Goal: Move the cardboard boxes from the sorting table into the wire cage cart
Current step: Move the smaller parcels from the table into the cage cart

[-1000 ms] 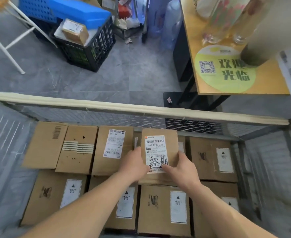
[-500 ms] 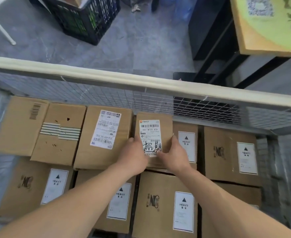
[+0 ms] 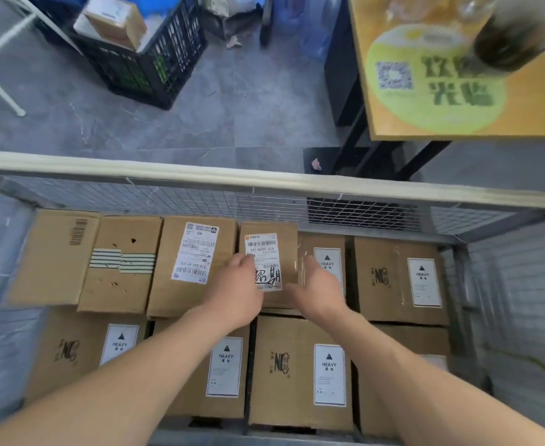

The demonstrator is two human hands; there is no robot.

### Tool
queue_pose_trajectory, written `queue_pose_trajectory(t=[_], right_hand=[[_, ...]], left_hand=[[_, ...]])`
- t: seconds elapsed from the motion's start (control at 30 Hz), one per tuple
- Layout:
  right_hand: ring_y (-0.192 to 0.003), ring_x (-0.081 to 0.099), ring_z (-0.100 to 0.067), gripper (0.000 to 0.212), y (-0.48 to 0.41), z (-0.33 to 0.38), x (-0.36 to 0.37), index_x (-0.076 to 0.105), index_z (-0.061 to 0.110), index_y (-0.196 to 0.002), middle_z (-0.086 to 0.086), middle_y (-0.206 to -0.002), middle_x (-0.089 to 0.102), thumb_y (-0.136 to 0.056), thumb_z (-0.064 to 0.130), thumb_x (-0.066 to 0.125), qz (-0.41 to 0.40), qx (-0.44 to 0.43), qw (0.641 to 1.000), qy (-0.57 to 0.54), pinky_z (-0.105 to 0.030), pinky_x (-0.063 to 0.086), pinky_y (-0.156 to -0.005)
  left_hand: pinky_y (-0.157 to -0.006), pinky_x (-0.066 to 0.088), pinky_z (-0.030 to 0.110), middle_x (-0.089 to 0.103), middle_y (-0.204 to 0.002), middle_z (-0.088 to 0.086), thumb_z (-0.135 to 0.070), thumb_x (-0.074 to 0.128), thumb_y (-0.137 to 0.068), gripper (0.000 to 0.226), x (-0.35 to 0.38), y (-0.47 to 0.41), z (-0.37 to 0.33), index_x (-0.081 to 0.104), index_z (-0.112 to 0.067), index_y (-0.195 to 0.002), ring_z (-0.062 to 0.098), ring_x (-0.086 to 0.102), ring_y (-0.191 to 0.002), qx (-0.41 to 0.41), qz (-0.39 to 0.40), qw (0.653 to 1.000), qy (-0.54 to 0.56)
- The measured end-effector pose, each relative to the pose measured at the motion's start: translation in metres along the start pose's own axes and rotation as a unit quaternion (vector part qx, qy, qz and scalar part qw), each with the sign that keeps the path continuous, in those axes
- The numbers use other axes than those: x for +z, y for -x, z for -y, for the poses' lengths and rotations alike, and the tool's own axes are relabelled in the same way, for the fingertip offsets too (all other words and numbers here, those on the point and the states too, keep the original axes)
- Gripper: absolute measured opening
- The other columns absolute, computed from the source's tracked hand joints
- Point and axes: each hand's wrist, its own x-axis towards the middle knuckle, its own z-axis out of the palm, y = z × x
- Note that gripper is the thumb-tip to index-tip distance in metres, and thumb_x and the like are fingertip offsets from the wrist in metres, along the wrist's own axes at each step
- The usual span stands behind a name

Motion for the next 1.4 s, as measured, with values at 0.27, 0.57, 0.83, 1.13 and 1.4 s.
queue_pose_trajectory(t=[0.27, 0.57, 0.83, 1.13, 1.4], right_hand=[[-0.118, 0.057, -0.027, 0.046, 0.11, 0.048, -0.089, 0.048, 0.013, -0.132, -0.005, -0.131, 0.058, -0.092, 0.033, 0.06, -0.055, -0.018, 0.992, 0.114, -0.041, 0.049, -0.094], [-0.132, 0.049, -0.024, 0.054, 0.259, 0.069, -0.157, 0.049, 0.019, -0.135, 0.001, -0.14, 0.055, -0.092, 0.052, 0.054, -0.216, 0.045, 0.969, 0.11, -0.042, 0.045, -0.106], [-0.14, 0.04, -0.023, 0.068, 0.388, 0.025, -0.192, 0.042, 0.015, -0.146, -0.003, -0.149, 0.047, -0.095, 0.059, 0.05, -0.325, 0.143, 0.931, 0.09, -0.041, 0.039, -0.11], [-0.134, 0.046, -0.024, 0.066, 0.545, -0.039, -0.18, 0.043, 0.015, -0.143, -0.002, -0.141, 0.052, -0.095, 0.059, 0.051, -0.394, 0.232, 0.888, 0.051, -0.041, 0.043, -0.105], [-0.135, 0.046, -0.025, 0.07, 0.676, -0.085, -0.147, 0.042, 0.014, -0.146, -0.004, -0.145, 0.051, -0.094, 0.061, 0.049, -0.431, 0.287, 0.854, 0.035, -0.041, 0.042, -0.106]], left_hand=[[-0.111, 0.037, 0.042, 0.034, -0.156, 0.0, -0.041, 0.054, -0.095, 0.065, -0.089, 0.073, -0.051, 0.032, -0.016, -0.15, 0.022, 0.031, -0.143, 0.113, -0.04, 0.984, -0.135], [-0.108, 0.037, 0.044, 0.042, -0.148, -0.001, -0.055, 0.049, -0.093, 0.063, -0.163, 0.164, -0.133, 0.039, -0.018, -0.143, 0.021, 0.035, -0.137, 0.311, -0.091, 0.926, -0.191], [-0.106, 0.038, 0.045, 0.043, -0.147, -0.001, -0.059, 0.043, -0.095, 0.063, -0.146, 0.253, -0.218, 0.038, -0.018, -0.143, 0.022, 0.035, -0.137, 0.447, -0.081, 0.865, -0.212], [-0.108, 0.038, 0.045, 0.04, -0.15, -0.001, -0.059, 0.042, -0.096, 0.067, -0.087, 0.38, -0.28, 0.036, -0.017, -0.148, 0.021, 0.032, -0.14, 0.552, -0.077, 0.798, -0.228], [-0.106, 0.04, 0.042, 0.045, -0.146, -0.001, -0.058, 0.044, -0.095, 0.062, -0.029, 0.499, -0.302, 0.042, -0.016, -0.141, 0.02, 0.036, -0.138, 0.614, -0.078, 0.75, -0.232]])
